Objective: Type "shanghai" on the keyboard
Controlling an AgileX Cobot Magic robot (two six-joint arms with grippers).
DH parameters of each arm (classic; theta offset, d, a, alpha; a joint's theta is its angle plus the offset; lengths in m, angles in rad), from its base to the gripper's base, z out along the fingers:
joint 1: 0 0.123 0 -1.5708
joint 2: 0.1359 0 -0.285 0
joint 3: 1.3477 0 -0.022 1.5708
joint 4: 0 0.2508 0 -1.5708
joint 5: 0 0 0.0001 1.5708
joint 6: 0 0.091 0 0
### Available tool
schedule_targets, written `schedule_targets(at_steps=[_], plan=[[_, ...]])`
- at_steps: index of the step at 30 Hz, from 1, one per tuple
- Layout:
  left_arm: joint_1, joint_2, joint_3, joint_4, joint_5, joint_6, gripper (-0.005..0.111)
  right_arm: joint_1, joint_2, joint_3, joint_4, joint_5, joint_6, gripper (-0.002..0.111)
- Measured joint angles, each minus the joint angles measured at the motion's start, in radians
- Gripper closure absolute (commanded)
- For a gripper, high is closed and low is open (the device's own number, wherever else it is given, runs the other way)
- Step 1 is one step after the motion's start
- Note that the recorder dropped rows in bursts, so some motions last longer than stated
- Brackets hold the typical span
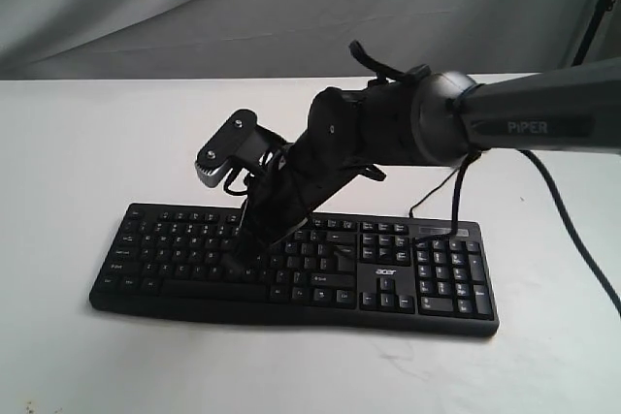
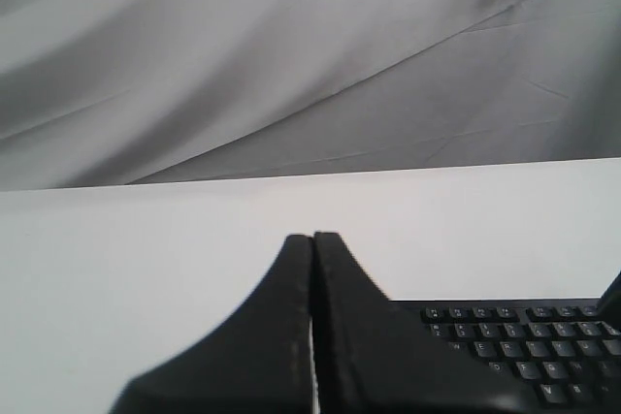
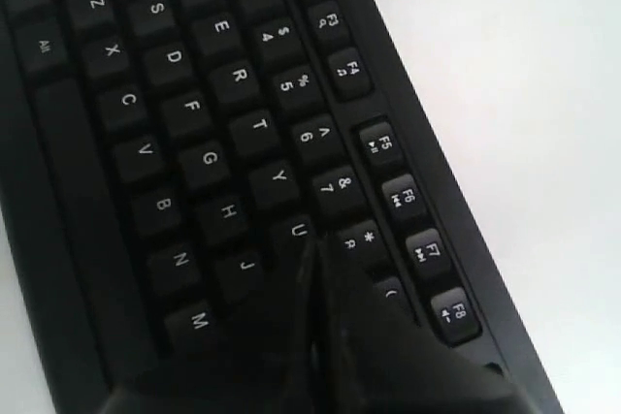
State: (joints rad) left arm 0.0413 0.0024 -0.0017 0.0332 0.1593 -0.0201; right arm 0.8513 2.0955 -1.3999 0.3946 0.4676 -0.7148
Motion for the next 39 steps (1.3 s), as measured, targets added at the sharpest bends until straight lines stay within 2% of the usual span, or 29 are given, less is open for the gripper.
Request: schedule_targets(at_steps=[28,39], plan=[[0.0,0.0,0.0,0.0,0.0,0.0,0.107,-0.002,0.031,0.0,0.014,-0.03,-0.026,0.108],[0.0,0.0,0.0,0.0,0.0,0.0,0.107,-0.002,-0.174,0.0,-0.225,0.088,0.155,0.108]])
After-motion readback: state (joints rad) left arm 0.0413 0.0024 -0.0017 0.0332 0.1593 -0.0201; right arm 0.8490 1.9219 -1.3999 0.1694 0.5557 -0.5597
